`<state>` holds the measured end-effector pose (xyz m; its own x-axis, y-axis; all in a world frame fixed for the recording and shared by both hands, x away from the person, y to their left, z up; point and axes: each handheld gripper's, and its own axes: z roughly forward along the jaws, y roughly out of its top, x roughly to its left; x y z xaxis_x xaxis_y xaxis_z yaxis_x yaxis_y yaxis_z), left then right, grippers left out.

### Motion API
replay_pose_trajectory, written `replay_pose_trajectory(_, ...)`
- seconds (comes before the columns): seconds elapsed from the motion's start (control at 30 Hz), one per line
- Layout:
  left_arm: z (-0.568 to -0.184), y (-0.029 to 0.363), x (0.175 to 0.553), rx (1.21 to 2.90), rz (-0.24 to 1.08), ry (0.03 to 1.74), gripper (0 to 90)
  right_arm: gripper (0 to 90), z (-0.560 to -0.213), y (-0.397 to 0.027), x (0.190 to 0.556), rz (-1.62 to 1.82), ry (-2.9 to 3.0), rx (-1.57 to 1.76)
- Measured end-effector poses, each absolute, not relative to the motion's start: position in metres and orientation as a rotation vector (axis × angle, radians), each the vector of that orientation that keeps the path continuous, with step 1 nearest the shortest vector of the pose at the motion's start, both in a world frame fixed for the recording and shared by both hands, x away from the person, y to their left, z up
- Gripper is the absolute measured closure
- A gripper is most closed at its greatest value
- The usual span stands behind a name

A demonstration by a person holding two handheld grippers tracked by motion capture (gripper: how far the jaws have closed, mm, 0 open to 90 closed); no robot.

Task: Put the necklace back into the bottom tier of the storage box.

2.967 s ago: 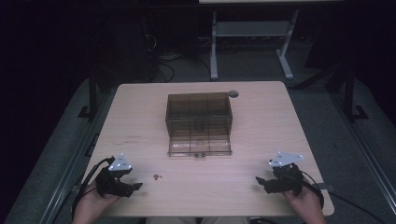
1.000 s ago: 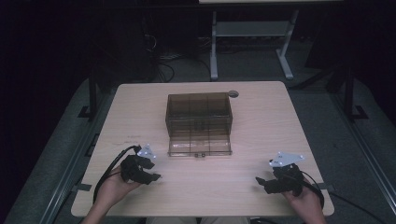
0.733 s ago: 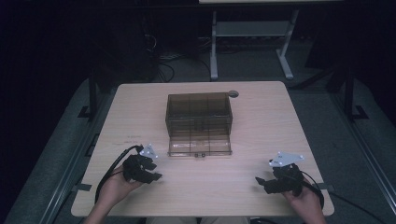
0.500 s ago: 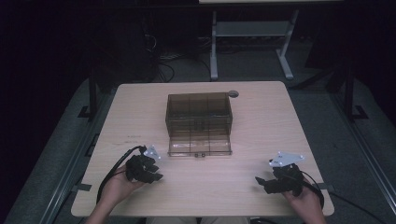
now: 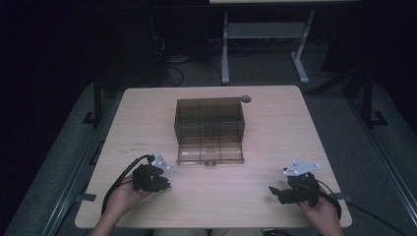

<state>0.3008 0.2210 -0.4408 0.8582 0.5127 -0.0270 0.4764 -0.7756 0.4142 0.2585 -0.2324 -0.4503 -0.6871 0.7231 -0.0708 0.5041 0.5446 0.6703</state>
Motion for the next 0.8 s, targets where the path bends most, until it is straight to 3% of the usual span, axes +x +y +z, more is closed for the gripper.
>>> replay_pose_trajectory(0.1, -0.441, 0.2205, 0.301, 2.626, 0.119, 0.711, 85.2, 16.6, -0.4503, -0.2324, 0.2585, 0.902, 2.444, 1.011)
replay_pose_trajectory(0.23, -0.4409, 0.2191, 0.3015, 2.625, 0.112, 0.718, 87.1, 16.6, -0.4503, -0.2325, 0.2585, 0.904, 2.443, 1.013)
replay_pose_trajectory(0.8, -0.4317, 0.2206, 0.2994, 2.618, 0.111, 0.7, 88.2, 16.6, -0.4504, -0.233, 0.2582, 0.904, 2.443, 1.024)
